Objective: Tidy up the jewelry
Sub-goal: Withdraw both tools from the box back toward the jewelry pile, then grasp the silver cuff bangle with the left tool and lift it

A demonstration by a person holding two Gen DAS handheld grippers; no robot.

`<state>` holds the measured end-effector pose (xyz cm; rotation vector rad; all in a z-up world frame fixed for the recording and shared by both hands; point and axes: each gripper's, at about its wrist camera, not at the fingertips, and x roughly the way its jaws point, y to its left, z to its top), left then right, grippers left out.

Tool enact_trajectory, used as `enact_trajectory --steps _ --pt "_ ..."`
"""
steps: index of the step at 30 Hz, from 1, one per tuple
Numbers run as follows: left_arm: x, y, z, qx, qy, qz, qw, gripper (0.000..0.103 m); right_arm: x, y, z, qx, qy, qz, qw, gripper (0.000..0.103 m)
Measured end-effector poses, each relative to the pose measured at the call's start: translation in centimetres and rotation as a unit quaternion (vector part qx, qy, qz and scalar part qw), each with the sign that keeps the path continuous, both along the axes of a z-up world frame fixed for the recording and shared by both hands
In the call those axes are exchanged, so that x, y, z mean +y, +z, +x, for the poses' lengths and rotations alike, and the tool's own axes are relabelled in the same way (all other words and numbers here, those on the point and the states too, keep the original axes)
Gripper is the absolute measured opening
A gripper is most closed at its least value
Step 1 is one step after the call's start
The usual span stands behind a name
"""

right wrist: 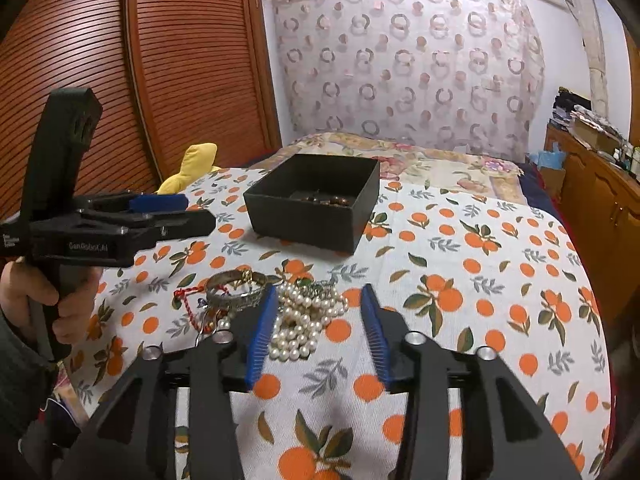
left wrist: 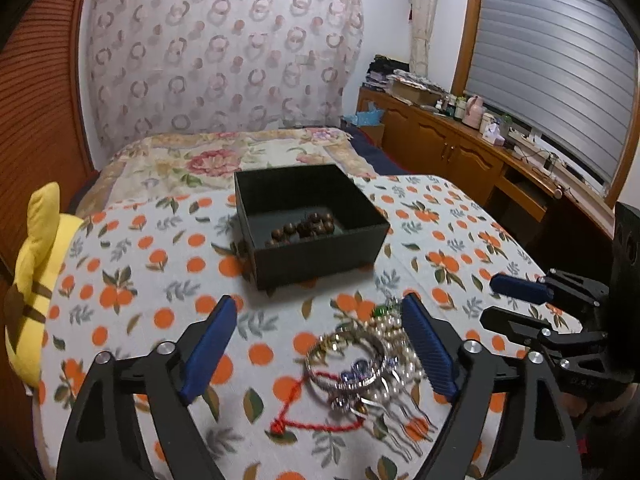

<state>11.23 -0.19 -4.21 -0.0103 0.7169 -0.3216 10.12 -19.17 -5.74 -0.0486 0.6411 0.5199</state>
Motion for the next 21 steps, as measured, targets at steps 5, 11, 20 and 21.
enact_trajectory --steps 5,11,20,21 --pt "-0.3 -1.7 -0.6 0.023 -0.002 -0.005 0.9997 0.086 0.0 -0.7 -0.9 0.004 -0.006 -0.004 1.000 0.059" --pt "-1.7 -3.6 -0.4 0.049 -0.018 0.002 0.9986 0.086 0.0 -1.5 -1.3 0.012 -0.007 -0.009 1.000 0.059" --pt "-3.0 -5.2 0.6 0.080 -0.026 0.010 0.9964 0.068 -0.3 -1.4 -1.6 0.006 -0.009 -0.004 1.000 0.060" --pt "-3.2 -5.3 0.7 0.082 -0.025 0.013 0.9962 0.066 -0.3 -1.3 -1.7 0.006 -0.009 -0.005 1.000 0.060"
